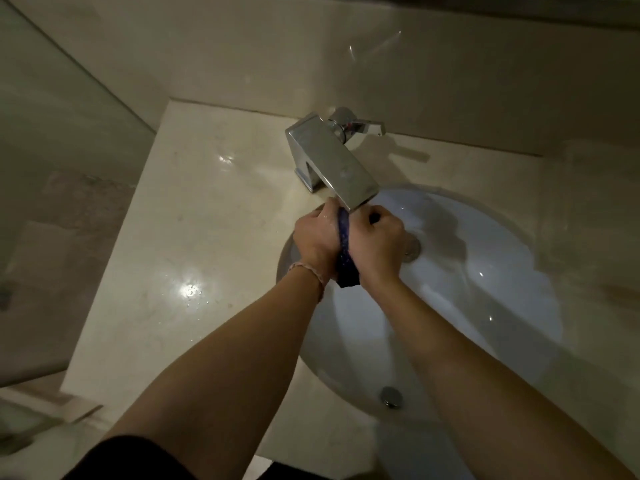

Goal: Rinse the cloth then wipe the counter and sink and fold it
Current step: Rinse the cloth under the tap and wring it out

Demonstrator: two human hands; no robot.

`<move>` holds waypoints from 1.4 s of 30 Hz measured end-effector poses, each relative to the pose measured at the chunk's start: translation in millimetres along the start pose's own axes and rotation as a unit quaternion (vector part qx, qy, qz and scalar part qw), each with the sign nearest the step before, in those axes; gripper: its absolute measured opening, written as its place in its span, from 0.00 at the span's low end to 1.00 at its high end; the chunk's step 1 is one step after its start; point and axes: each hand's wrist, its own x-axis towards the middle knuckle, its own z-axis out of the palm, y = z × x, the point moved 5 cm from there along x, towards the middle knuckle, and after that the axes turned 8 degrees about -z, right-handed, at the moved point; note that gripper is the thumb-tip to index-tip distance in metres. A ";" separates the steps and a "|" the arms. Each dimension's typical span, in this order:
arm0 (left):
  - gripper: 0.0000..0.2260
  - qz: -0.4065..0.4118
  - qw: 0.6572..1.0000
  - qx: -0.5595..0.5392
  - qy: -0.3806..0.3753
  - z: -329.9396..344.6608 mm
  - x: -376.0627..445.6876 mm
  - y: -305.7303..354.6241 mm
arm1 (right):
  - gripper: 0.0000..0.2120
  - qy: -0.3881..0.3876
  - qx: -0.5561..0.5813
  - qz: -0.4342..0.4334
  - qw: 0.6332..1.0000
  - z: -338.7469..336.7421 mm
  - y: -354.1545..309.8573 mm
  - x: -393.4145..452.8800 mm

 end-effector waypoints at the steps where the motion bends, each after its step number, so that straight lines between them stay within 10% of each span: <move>1: 0.15 -0.003 1.000 0.008 -0.011 4.5 -2.4 -1.9 | 0.17 0.007 -0.006 0.007 1.000 -3.4 0.6 3.5; 17: 0.11 -0.062 0.986 -0.134 -0.081 10.3 3.1 -12.4 | 0.13 -0.028 0.026 0.007 0.999 -4.3 -7.4 7.0; 32: 0.13 -0.040 0.997 0.054 -0.036 10.1 6.4 3.1 | 0.17 -0.017 0.042 0.066 0.997 -7.8 0.8 7.0; 42: 0.17 -0.080 0.995 -0.058 -0.024 9.1 3.5 -4.9 | 0.10 -0.033 -0.007 0.031 0.999 -3.7 -8.2 17.7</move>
